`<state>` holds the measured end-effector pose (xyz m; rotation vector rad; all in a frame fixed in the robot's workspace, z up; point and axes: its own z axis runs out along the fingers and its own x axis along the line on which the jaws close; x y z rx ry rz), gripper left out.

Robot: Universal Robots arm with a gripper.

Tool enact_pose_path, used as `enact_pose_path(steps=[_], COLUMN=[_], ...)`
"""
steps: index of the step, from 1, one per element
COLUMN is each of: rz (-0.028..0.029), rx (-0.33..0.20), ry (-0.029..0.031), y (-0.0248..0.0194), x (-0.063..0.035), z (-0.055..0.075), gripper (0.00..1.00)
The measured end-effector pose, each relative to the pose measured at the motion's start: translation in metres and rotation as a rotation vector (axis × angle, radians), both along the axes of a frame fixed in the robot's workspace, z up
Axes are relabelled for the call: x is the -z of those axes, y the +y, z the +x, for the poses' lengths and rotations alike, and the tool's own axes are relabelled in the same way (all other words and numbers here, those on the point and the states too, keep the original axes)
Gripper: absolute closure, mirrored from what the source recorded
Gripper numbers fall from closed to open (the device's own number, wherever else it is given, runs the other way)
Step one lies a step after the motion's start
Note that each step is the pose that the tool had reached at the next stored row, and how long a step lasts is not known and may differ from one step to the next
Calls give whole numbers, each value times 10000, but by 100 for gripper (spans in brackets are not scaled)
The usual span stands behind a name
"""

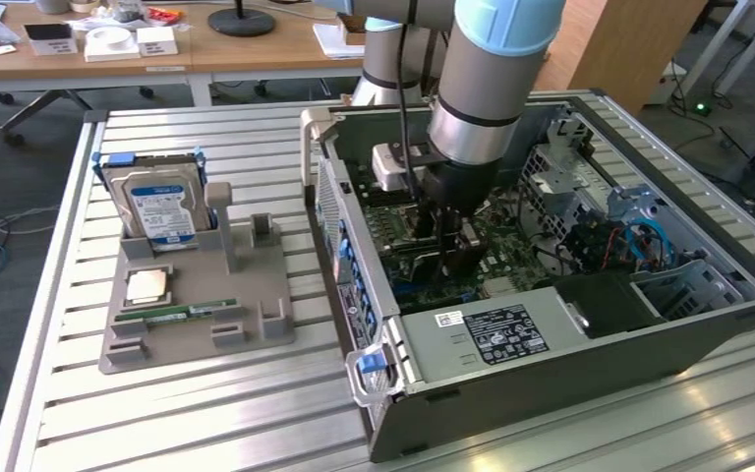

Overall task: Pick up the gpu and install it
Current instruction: 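Insert the gpu into the slot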

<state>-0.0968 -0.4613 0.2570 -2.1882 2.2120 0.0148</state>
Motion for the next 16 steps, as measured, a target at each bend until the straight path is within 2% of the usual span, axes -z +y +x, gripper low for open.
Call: enact_pose_path(steps=[8,11,12,13,16], rz=[0,-1,-1,-1,0], rx=[0,0,1,1,1], ry=[1,1,0,1,1], y=[0,0,0,0,0], x=[-339,-435,-518,-642,-750], z=[0,0,0,0,0], gripper=[25,25,25,25,25])
